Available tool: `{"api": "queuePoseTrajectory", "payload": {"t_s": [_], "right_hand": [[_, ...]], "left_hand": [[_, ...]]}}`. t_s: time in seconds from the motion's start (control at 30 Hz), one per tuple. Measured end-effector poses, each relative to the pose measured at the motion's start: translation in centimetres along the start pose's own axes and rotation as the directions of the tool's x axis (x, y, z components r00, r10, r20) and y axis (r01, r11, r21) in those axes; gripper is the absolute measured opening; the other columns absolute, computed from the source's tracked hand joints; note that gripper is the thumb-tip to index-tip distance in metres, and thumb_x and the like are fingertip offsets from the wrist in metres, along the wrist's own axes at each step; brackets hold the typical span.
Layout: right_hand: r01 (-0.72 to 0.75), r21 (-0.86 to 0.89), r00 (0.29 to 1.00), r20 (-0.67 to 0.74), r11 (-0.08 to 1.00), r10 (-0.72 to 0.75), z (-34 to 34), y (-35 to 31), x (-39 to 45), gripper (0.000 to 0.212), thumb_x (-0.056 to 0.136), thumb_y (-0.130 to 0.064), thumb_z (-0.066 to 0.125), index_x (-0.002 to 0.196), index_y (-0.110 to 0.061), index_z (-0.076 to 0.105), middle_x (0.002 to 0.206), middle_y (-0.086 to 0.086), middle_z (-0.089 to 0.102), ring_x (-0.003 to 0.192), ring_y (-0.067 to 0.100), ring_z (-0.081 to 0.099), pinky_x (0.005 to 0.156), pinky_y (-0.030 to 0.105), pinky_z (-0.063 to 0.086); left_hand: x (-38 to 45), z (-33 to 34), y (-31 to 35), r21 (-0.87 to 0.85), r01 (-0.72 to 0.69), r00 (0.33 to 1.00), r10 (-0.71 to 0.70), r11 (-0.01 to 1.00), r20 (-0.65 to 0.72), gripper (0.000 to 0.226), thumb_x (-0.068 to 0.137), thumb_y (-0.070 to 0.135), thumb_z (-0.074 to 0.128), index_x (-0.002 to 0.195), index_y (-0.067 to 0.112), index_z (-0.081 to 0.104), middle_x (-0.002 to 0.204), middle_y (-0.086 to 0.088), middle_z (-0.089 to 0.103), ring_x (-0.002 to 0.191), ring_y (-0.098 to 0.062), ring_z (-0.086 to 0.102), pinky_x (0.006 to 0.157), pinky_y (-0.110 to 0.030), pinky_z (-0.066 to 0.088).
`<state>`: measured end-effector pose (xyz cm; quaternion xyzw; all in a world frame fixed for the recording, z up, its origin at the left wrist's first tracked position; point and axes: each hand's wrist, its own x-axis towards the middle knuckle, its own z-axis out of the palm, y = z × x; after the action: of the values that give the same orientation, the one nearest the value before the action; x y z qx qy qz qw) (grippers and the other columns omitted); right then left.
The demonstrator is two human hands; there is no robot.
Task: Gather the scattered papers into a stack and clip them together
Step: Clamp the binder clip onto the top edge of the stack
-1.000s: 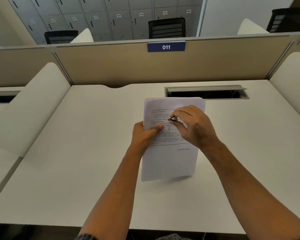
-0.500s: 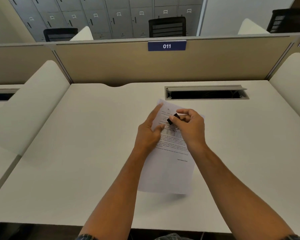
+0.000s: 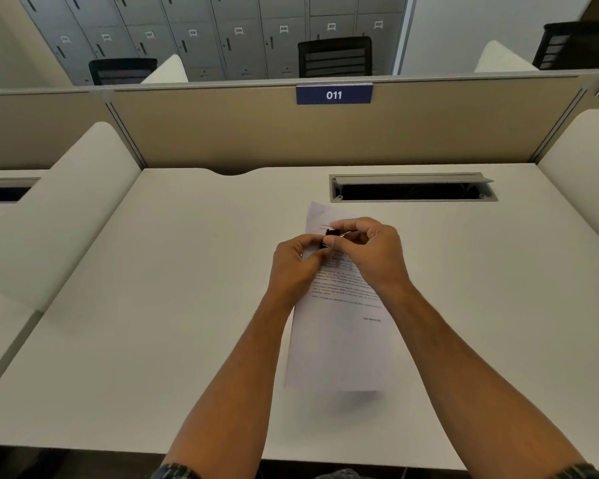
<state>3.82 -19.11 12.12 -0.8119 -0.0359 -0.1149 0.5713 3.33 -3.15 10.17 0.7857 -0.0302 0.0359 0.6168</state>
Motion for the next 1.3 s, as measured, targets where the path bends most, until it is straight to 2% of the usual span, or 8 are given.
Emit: {"api": "queuePoseTrajectory", "payload": {"t_s": [0.27,0.6,0.77,0.87,1.03,1.1,1.17,1.3], "right_hand": [[0.123,-0.041,0.986,0.120,0.992,-0.117,-1.9,1.2,-0.5,0.043,0.083,-0.026,0.089,0.123,-0.016,0.077,0.117,-0.002,0.071,0.098,0.010,0.072,0.087,0.023,0.061],[0.294,-0.199,0.945,0.210,0.935,-0.252,-2.9,1.0,-0.4,0.040,0.091,-0.018,0.082,0.128,-0.007,0.072,0.114,-0.001,0.070,0.100,-0.008,0.066,0.091,0.008,0.051],[0.336,-0.255,0.928,0.254,0.907,-0.272,-2.7,0.9,-0.4,0.038,0.094,-0.013,0.078,0.130,-0.004,0.070,0.115,0.005,0.070,0.094,0.007,0.066,0.088,0.008,0.050],[0.339,-0.285,0.925,0.277,0.897,-0.261,-2.7,0.8,-0.4,0.040,0.096,-0.017,0.076,0.133,-0.006,0.069,0.117,0.005,0.070,0.098,0.017,0.065,0.089,0.017,0.053],[0.346,-0.250,0.930,0.217,0.904,-0.296,-3.1,0.0,-0.6,0.032,0.093,-0.013,0.078,0.123,-0.005,0.072,0.111,0.005,0.070,0.091,0.011,0.065,0.085,0.008,0.050],[0.390,-0.245,0.918,0.179,0.887,-0.354,-3.8,-0.7,-0.6,0.030,0.091,-0.011,0.079,0.120,-0.004,0.073,0.107,0.002,0.067,0.090,0.003,0.064,0.084,0.009,0.051],[0.451,-0.258,0.892,0.133,0.854,-0.431,-4.8,-1.5,-0.4,0.027,0.090,-0.011,0.080,0.115,-0.003,0.073,0.105,-0.001,0.064,0.089,-0.002,0.061,0.083,0.007,0.049],[0.515,-0.263,0.850,0.035,0.816,-0.526,-6.3,-2.8,0.2,0.024,0.087,-0.006,0.082,0.109,-0.001,0.075,0.099,-0.001,0.062,0.082,0.000,0.059,0.081,0.007,0.046]], "left_hand": [[0.6,-0.8,0.4,-0.033,-0.031,0.998,0.030,0.999,-0.053,0.032,0.090,0.016,0.078,0.081,0.046,0.080,0.089,0.024,0.078,0.085,-0.003,0.074,0.073,-0.014,0.058],[0.3,-0.6,0.7,-0.120,-0.011,0.999,0.006,0.993,-0.045,0.031,0.088,0.017,0.081,0.079,0.047,0.081,0.091,0.019,0.080,0.086,-0.008,0.075,0.072,-0.021,0.059],[0.0,-1.0,0.4,-0.105,-0.004,1.000,0.001,0.995,-0.026,0.024,0.085,0.019,0.085,0.097,0.035,0.071,0.107,0.007,0.078,0.091,-0.021,0.075,0.074,-0.035,0.065],[-0.2,-1.3,0.5,-0.104,0.029,1.000,-0.030,0.994,-0.006,0.044,0.084,0.023,0.087,0.112,0.037,0.056,0.120,0.000,0.075,0.086,-0.024,0.078,0.071,-0.037,0.067],[-0.2,-1.9,1.0,-0.099,-0.012,0.999,0.016,0.995,0.032,0.099,0.083,0.026,0.088,0.158,0.045,0.026,0.132,0.006,0.070,0.094,-0.020,0.078,0.077,-0.032,0.066],[-0.1,-2.2,1.1,-0.077,-0.003,0.999,0.007,0.997,0.051,0.087,0.084,0.027,0.087,0.155,0.042,0.038,0.126,0.007,0.074,0.094,-0.023,0.078,0.077,-0.030,0.066],[-0.1,-2.4,1.0,-0.115,0.012,0.998,-0.005,0.993,0.068,0.046,0.083,0.028,0.087,0.126,0.034,0.070,0.111,0.009,0.079,0.092,-0.028,0.077,0.074,-0.029,0.065],[-0.5,-2.2,0.7,-0.182,0.021,0.998,-0.010,0.983,0.065,0.018,0.085,0.012,0.085,0.100,0.020,0.081,0.098,-0.003,0.080,0.089,-0.025,0.075,0.077,-0.028,0.063]]}}
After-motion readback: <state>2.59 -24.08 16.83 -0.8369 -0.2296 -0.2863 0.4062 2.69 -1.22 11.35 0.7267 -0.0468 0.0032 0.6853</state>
